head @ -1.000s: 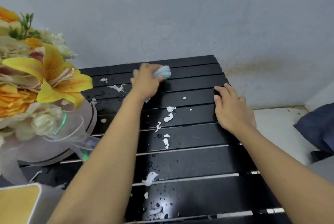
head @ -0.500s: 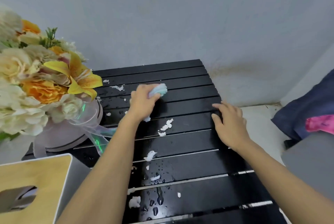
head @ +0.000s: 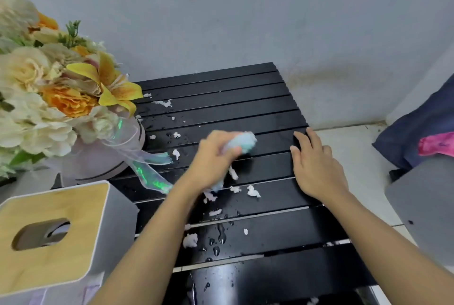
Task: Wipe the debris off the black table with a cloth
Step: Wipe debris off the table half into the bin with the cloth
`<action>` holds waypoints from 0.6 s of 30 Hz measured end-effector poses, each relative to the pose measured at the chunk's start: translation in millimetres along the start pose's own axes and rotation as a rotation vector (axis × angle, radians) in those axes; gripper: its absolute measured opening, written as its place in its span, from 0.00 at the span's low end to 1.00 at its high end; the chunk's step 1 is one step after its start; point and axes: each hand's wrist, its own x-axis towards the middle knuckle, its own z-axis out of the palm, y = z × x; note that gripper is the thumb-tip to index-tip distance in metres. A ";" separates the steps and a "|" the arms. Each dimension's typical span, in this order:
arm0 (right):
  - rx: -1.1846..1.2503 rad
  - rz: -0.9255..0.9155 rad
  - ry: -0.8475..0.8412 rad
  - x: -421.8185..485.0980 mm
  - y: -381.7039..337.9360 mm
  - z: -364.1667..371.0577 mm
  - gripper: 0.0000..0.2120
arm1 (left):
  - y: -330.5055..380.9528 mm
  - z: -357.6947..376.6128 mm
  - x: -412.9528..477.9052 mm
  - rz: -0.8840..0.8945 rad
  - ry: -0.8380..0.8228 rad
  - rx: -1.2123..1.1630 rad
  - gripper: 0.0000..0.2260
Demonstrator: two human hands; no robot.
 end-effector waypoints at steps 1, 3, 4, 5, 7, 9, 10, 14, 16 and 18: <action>0.001 -0.002 -0.002 0.1 0.0 0.0 0.23 | -4.7 -6.6 14.5 -0.077 0.108 0.055 0.16; 0.005 -0.003 0.003 1.1 0.6 0.1 0.22 | -14.1 -7.6 34.2 -0.224 0.236 0.314 0.17; 0.006 -0.004 0.007 1.0 0.4 0.3 0.22 | -16.2 -1.7 36.4 -0.266 0.257 0.457 0.17; 0.006 -0.006 0.010 1.0 0.4 0.8 0.22 | -14.1 6.1 33.0 -0.259 0.272 0.570 0.17; 0.001 -0.007 0.018 1.4 1.4 2.7 0.22 | -3.3 26.1 12.5 -0.149 0.285 0.688 0.16; -0.004 -0.001 0.021 1.0 1.0 3.7 0.22 | 5.8 46.1 -21.3 -0.009 0.237 0.664 0.16; -0.002 -0.002 0.029 2.2 0.6 2.9 0.21 | 8.4 52.2 -36.6 0.061 0.185 0.621 0.16; 0.023 0.004 0.023 2.6 1.2 2.0 0.21 | 36.3 24.6 -52.7 0.033 -0.207 -0.012 0.14; 0.047 -0.006 -0.001 3.3 3.4 0.7 0.22 | 38.5 4.2 -35.3 -0.027 -0.097 -0.181 0.13; 0.110 -0.025 -0.020 3.8 7.4 -1.9 0.23 | 25.0 -2.2 -14.2 -0.086 0.061 0.045 0.15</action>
